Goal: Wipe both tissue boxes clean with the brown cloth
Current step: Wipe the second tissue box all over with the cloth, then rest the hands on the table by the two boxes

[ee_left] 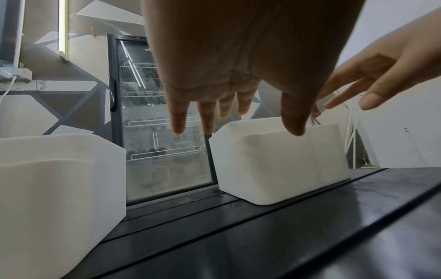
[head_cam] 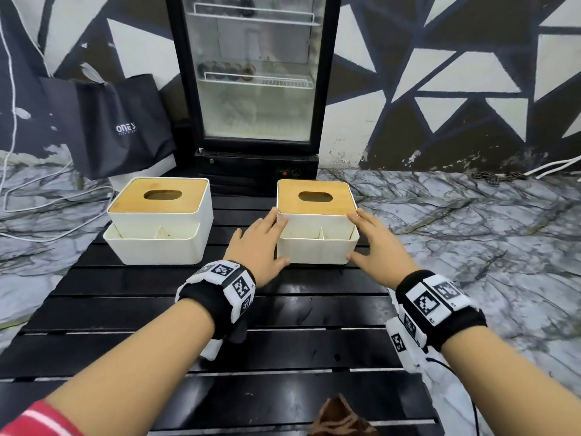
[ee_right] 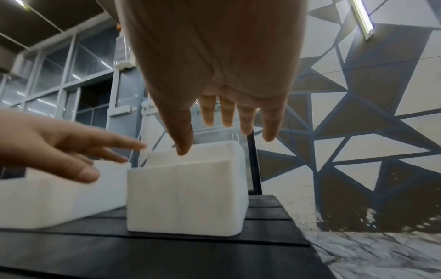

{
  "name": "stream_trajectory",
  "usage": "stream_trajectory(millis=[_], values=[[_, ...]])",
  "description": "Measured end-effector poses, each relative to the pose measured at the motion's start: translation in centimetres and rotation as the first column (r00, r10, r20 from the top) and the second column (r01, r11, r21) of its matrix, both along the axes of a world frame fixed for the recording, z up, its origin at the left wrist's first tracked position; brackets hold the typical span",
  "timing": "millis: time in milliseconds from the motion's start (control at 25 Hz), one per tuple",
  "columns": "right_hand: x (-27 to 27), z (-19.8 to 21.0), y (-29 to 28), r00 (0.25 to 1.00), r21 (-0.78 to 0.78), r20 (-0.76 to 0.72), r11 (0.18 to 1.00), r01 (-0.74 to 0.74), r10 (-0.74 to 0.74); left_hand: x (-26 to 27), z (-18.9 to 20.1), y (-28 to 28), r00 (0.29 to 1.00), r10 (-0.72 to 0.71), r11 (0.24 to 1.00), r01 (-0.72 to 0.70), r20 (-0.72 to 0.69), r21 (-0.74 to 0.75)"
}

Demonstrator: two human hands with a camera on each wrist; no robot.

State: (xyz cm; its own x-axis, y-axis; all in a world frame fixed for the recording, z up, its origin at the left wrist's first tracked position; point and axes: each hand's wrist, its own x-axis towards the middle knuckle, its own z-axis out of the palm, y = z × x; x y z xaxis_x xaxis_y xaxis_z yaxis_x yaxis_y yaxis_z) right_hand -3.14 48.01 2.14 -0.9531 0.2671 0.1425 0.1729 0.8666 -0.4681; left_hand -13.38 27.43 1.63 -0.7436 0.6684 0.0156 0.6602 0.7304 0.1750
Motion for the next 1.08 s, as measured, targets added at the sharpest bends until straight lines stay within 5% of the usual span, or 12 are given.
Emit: stream_trajectory(millis=[200, 480, 800, 1080], values=[[7.0, -0.1, -3.8, 0.990, -0.112, -0.059, 0.985, -0.133, 0.127, 4.8, -1.5, -4.0, 0.990, -0.109, 0.983, 0.120, 0.084, -0.141], [13.3, -4.0, -10.6, 0.938, -0.209, 0.084, 0.927, -0.312, 0.335, 9.6, -4.0, -6.2, 0.983, -0.061, 0.952, 0.111, 0.175, -0.286], [15.8, -6.1, -12.4, 0.795, -0.063, 0.453, 0.904, -0.422, 0.403, 9.8, -5.4, -7.2, 0.950, 0.012, 0.918, 0.113, 0.311, -0.380], [12.4, -4.7, -10.5, 0.899, -0.029, 0.248, 0.931, -0.365, 0.360, 9.9, -5.8, -7.1, 0.947, 0.019, 0.921, 0.108, 0.322, -0.374]])
